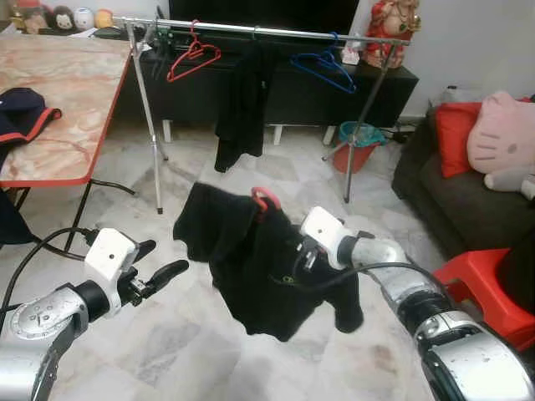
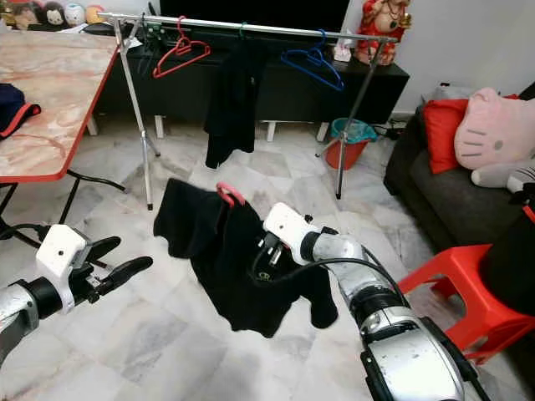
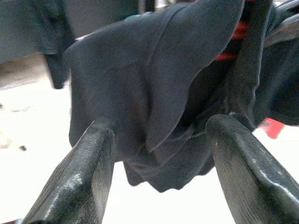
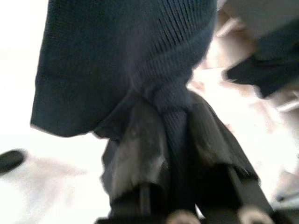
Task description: Hang hanger
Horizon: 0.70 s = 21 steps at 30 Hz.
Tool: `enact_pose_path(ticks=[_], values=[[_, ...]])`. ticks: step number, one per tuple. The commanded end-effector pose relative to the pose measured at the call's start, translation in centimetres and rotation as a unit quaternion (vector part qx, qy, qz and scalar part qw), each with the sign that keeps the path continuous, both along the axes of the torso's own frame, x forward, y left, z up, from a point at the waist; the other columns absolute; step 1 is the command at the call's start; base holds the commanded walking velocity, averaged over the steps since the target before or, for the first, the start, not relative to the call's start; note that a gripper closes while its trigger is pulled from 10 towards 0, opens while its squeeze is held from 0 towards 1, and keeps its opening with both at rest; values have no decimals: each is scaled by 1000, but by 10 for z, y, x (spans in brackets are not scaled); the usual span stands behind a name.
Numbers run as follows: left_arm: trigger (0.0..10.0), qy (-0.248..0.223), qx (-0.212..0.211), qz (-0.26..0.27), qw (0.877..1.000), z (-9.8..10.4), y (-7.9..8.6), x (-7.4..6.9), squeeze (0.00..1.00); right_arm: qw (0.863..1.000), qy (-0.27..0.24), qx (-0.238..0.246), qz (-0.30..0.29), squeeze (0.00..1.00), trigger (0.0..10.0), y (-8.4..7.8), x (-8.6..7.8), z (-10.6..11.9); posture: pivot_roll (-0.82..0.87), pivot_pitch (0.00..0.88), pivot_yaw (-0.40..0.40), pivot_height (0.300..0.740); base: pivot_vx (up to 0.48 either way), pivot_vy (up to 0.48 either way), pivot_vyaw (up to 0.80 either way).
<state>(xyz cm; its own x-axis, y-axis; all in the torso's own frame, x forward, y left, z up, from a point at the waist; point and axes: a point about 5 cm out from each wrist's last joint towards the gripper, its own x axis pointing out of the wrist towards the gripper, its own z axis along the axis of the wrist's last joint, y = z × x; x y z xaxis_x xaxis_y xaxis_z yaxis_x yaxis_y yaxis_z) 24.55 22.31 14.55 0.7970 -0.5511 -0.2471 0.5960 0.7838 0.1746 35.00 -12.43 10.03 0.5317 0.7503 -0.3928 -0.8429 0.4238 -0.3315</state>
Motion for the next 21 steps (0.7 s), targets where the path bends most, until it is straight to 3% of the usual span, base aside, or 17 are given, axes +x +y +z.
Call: enact_pose_path(ticks=[1, 11, 16, 21], values=[[10000, 2, -10, -35, 999, 2, -11, -4, 0, 999, 2, 26, 32, 0, 10000, -2, -2, 7, 182, 10, -152, 740, 0, 0, 0], [10000, 44, -25, -144, 988, 17, -13, -21, 0, 989, 64, 40, 126, 0, 10000, -8, -16, 1, 198, 14, -154, 740, 0, 0, 0], [10000, 61, -11, -160, 985, 17, -8, -24, 0, 985, 78, 38, 152, 0, 10000, -9, -19, 0, 199, 15, -154, 740, 0, 0, 0], [10000, 57, -5, -161, 985, 21, -9, -17, 0, 976, 105, 13, 190, 0, 10000, -11, -25, -4, 201, 17, -159, 740, 0, 0, 0]])
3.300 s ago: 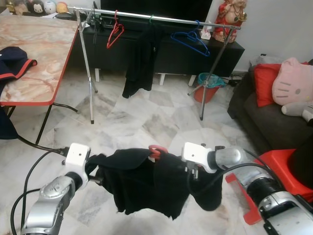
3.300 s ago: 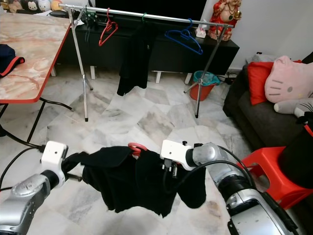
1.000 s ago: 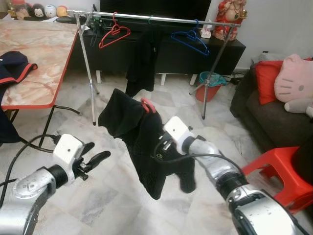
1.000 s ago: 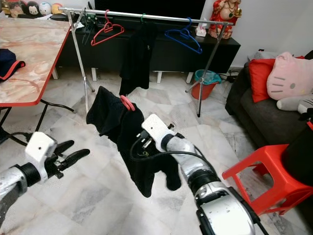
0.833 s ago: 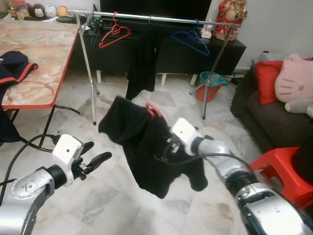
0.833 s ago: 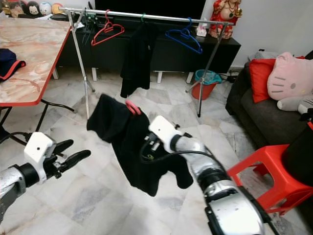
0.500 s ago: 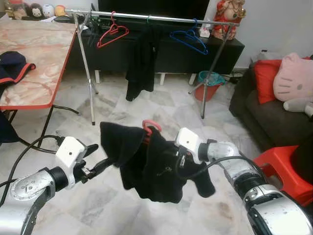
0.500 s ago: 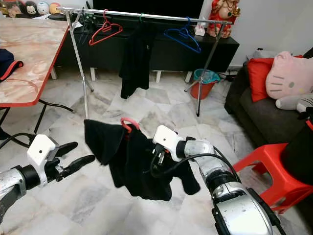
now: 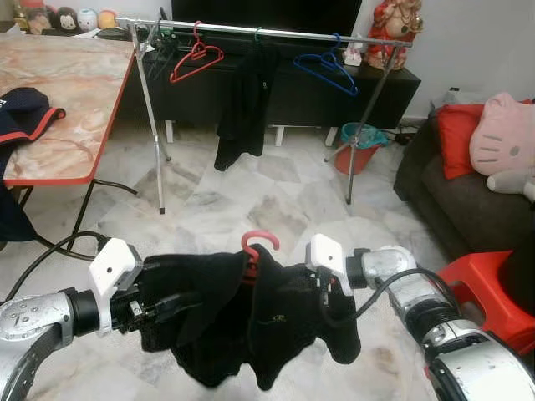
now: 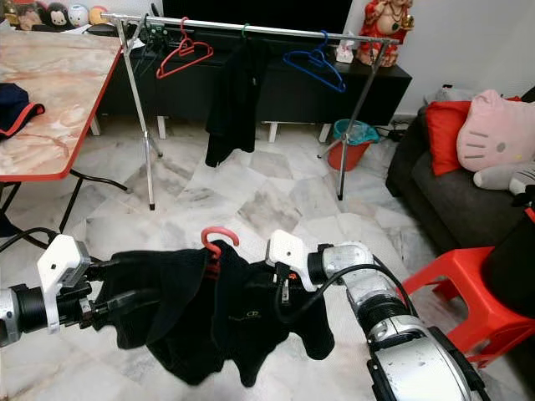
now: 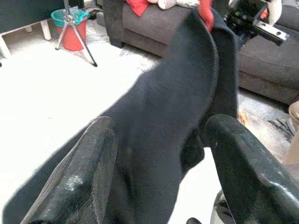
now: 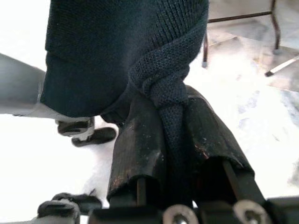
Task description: Hang hanger
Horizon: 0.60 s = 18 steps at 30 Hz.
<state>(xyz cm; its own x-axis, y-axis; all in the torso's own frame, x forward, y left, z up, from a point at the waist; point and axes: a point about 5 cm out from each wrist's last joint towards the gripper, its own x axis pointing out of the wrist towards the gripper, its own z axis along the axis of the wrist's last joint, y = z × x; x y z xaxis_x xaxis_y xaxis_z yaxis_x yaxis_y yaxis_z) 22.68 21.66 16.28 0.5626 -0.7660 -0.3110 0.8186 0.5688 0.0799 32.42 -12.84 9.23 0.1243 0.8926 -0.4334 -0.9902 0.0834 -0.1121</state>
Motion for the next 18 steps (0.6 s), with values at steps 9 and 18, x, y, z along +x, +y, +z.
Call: enact_pose_path(ticks=[9, 18], values=[[10000, -26, 3, -23, 999, 6, -14, 13, 0, 1000, -4, -9, 29, 0, 10000, -5, -3, 3, 195, 14, -169, 740, 0, 0, 0], [10000, -11, 18, -71, 997, -4, -29, 16, 0, 999, -13, -2, 52, 0, 10000, 4, -4, 5, 189, 7, -171, 740, 0, 0, 0]])
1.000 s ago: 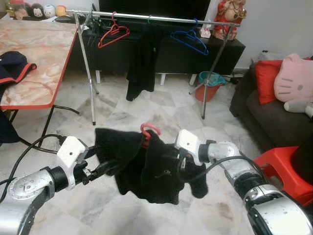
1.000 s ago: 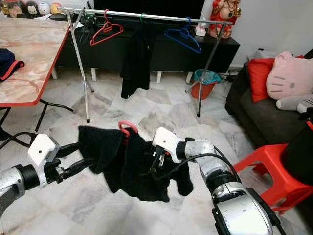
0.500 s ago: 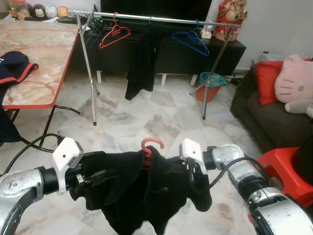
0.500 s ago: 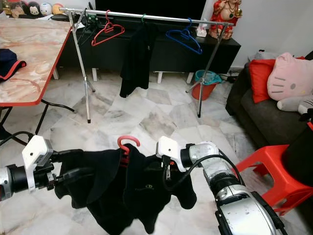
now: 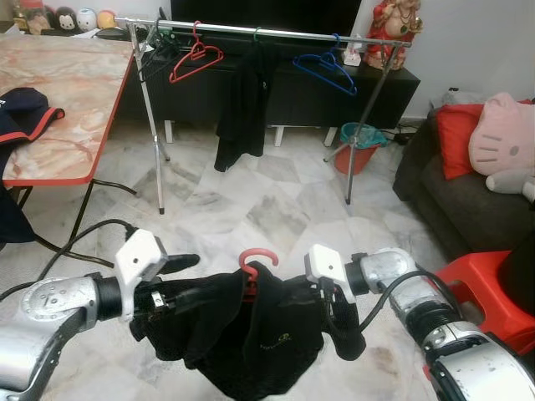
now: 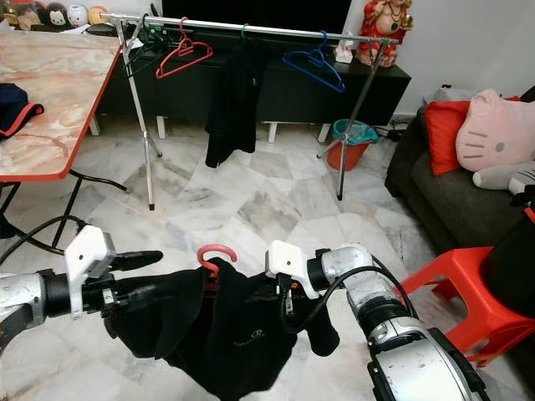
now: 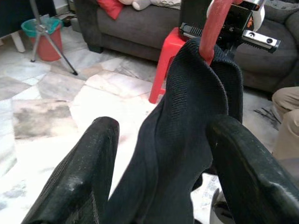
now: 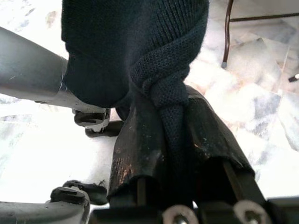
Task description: Hang hanger
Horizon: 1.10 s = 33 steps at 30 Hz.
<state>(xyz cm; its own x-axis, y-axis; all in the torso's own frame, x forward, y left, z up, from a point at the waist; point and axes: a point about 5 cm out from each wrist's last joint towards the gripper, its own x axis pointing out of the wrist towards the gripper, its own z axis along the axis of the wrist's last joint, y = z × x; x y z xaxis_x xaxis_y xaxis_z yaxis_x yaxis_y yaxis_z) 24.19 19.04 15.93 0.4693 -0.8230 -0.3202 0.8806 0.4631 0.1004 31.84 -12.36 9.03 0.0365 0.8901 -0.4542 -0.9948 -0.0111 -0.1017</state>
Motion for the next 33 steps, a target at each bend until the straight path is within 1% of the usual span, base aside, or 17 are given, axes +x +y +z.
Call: enact_pose_path(ticks=[1, 3, 9, 12, 14, 16, 24, 25, 26, 27, 28, 29, 33], values=[[10000, -5, 6, -10, 1000, -2, -5, 3, 0, 1000, -21, 12, 10, 0, 10000, 1, 2, 7, 189, 7, -171, 740, 0, 0, 0], [10000, -2, 6, -11, 1000, -7, -8, 4, 0, 999, -21, 16, 18, 0, 10000, 5, 1, 8, 189, 7, -171, 740, 0, 0, 0], [10000, 8, 9, -18, 1000, -11, -10, 4, 0, 999, -24, 19, 29, 0, 10000, 8, 0, 9, 183, 0, -170, 740, 0, 0, 0], [10000, 18, 21, -31, 999, -17, -12, 3, 0, 999, -26, 20, 35, 0, 10000, 10, -1, 9, 182, 0, -168, 740, 0, 0, 0], [10000, 19, 21, -33, 999, -18, -12, 3, 0, 999, -26, 20, 36, 0, 10000, 10, -1, 10, 182, 0, -168, 740, 0, 0, 0], [10000, 27, 33, -44, 998, -24, -16, 3, 0, 999, -30, 22, 38, 0, 10000, 12, -1, 10, 181, 0, -168, 740, 0, 0, 0], [10000, 27, 30, -43, 998, -27, -20, 6, 0, 998, -30, 23, 47, 0, 10000, 16, -3, 9, 178, 0, -169, 740, 0, 0, 0], [9569, 27, 30, -41, 998, -27, -20, 6, 0, 998, -30, 24, 48, 0, 10000, 16, -3, 8, 178, 0, -169, 740, 0, 0, 0], [4902, 29, 28, -34, 999, -28, -19, 7, 0, 998, -30, 25, 49, 0, 10000, 17, -4, 8, 177, 0, -170, 740, 0, 0, 0], [4902, 29, 28, -34, 999, -28, -19, 7, 0, 998, -30, 25, 49, 0, 10000, 17, -4, 8, 177, 0, -170, 740, 0, 0, 0], [667, 29, 27, -34, 999, -28, -19, 7, 0, 998, -30, 25, 50, 0, 10000, 17, -4, 8, 177, 0, -170, 740, 0, 0, 0], [0, 29, 26, -35, 999, -28, -19, 7, 0, 998, -30, 25, 51, 0, 10000, 17, -4, 8, 177, 0, -170, 740, 0, 0, 0], [0, 32, 25, -39, 998, -29, -20, 7, 0, 998, -29, 26, 51, 0, 10000, 18, -4, 8, 177, 0, -170, 740, 0, 0, 0]])
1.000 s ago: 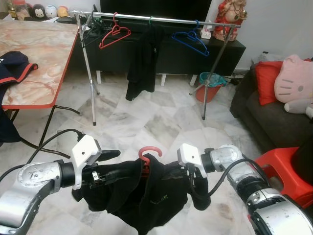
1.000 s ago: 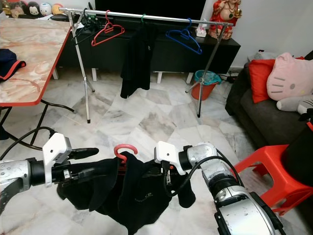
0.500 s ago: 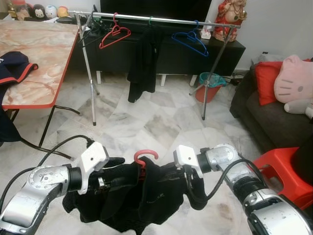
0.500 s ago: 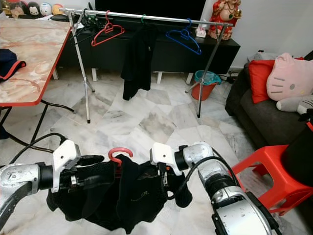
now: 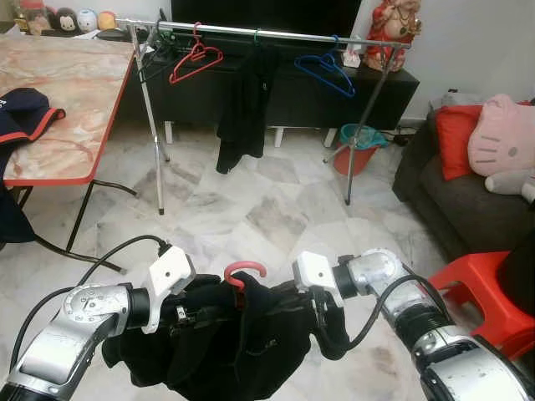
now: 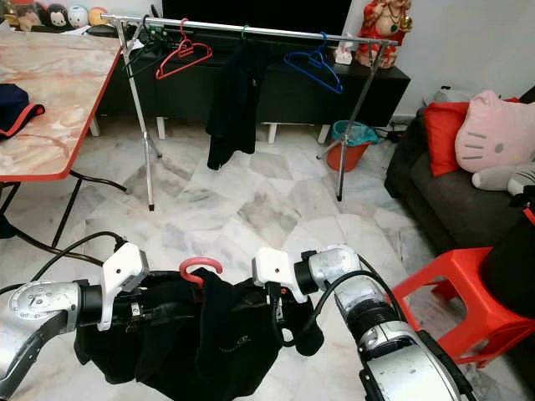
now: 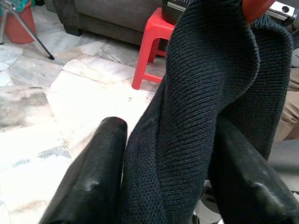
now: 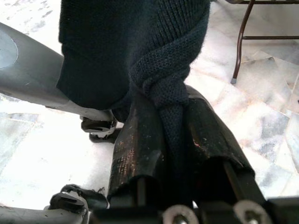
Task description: Hang hanger
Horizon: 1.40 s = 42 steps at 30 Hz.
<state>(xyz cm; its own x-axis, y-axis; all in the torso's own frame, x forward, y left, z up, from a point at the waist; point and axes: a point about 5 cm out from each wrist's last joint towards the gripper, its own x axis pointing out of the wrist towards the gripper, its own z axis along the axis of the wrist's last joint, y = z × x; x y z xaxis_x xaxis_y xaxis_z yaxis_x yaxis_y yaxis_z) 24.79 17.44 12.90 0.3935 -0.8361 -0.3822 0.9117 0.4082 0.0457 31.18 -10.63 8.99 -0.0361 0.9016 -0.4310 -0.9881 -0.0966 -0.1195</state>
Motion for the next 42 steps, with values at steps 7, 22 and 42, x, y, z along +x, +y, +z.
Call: enact_pose_path(ticks=[7, 22, 42], values=[[0, 3, 6, -20, 1000, -3, -5, -1, 0, 1000, -19, 17, 4, 0, 10000, 3, 1, 7, 175, 0, -166, 740, 0, 0, 0], [0, 10, 0, -36, 999, -2, -7, -4, 0, 1000, -14, 21, 1, 0, 10000, 5, 1, 7, 174, 0, -160, 740, 0, 0, 0], [0, 18, -1, -51, 999, 1, -7, -5, 0, 999, -3, 31, -8, 1000, 10000, 9, 3, 7, 173, 0, -146, 740, 0, 0, 0]])
